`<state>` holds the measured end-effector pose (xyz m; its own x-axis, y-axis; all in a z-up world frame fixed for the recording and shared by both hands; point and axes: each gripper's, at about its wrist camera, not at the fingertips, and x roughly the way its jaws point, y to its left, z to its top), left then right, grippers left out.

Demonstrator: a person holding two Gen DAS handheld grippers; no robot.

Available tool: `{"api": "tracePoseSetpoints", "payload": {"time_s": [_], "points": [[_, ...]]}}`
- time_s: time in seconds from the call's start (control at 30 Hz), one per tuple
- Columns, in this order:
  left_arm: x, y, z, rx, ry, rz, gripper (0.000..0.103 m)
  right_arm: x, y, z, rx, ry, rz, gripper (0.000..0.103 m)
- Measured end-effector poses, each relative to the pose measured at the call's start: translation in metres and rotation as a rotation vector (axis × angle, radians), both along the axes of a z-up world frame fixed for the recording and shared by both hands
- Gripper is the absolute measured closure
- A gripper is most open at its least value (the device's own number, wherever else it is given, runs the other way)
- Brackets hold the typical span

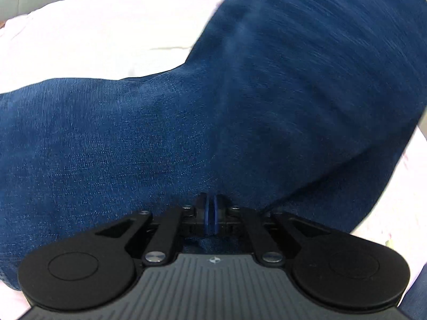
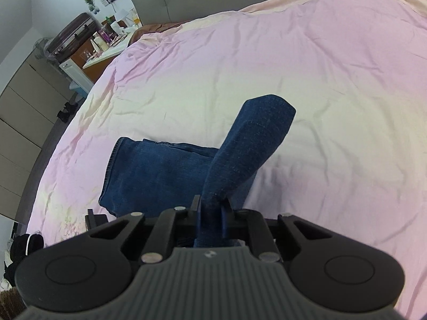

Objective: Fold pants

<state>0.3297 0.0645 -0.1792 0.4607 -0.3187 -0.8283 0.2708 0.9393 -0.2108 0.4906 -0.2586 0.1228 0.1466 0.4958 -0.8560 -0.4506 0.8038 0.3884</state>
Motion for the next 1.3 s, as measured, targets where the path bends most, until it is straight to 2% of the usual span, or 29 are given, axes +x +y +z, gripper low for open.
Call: {"api": "tracePoseSetpoints", "payload": {"time_s": [0.1,0.23,0.3,0.37,0.47,0.63,0.9,1.07,1.2,1.3], "points": [[-0.016,0.018,0.017,-0.047,0.0,-0.042,0.099,-0.005,0.034,0.008,-0.022,0.007,0.008,0.094],[-0.033,0.077,0.058,-0.102,-0.049,0.03,0.099,-0.006,0.079,0.015,-0.041,0.039,-0.01,0.094],[-0.039,0.112,0.076,-0.099,-0.074,0.08,0.098,-0.007,0.105,0.018,-0.05,0.032,-0.001,0.094],[-0.043,0.144,0.093,-0.057,-0.107,0.129,0.098,-0.01,0.134,0.017,-0.057,0.024,0.01,0.094],[-0.045,0.192,0.102,-0.012,-0.124,0.209,0.098,-0.013,0.178,0.009,-0.057,0.023,0.032,0.094],[-0.047,0.246,0.093,-0.012,-0.104,0.289,0.098,-0.022,0.25,-0.021,-0.08,0.057,0.083,0.094],[-0.043,0.261,0.074,-0.069,-0.066,0.313,0.098,-0.035,0.337,-0.089,-0.162,0.098,0.151,0.094],[-0.047,0.268,0.063,-0.082,-0.042,0.315,0.098,-0.04,0.369,-0.13,-0.213,0.107,0.199,0.088],[-0.05,0.273,0.068,-0.115,-0.046,0.335,0.098,-0.039,0.377,-0.139,-0.158,0.142,0.2,0.062],[-0.056,0.271,0.08,-0.163,-0.06,0.359,0.095,-0.039,0.37,-0.12,-0.125,0.089,0.213,0.065]]}}
